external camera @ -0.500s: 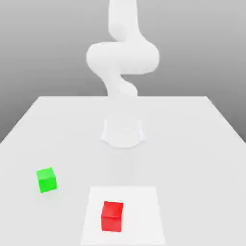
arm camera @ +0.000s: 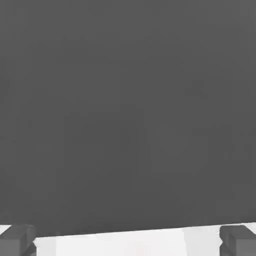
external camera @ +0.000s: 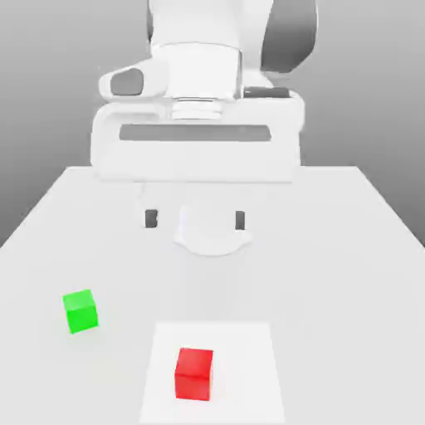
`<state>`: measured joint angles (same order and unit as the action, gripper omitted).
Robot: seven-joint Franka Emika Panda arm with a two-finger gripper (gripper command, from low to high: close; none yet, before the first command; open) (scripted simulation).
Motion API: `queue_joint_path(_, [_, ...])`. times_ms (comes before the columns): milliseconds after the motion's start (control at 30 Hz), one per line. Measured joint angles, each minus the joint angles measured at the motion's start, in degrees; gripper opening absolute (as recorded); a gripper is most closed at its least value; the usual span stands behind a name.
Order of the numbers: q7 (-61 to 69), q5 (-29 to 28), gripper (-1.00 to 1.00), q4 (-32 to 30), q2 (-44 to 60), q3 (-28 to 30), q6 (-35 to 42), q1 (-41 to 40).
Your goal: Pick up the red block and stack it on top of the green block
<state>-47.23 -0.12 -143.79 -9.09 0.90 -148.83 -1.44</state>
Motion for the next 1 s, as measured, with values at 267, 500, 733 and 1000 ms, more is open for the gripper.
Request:
queue_joint_path(267, [-0.19,0.51,0.00,-4.86,16.62,0.27,-8.18,-0.68])
queue_joint_path(500, [0.17,1.04,-1.00,-3.76,26.86,-0.09,-16.51,-0.95])
queue_joint_path(733, [-0.03,0.80,-1.00,-4.16,24.29,-0.10,-14.33,-1.00])
queue_joint_path(1000, [-1.38,-2.39,-1.00,-10.52,9.56,6.67,-6.11,-13.44])
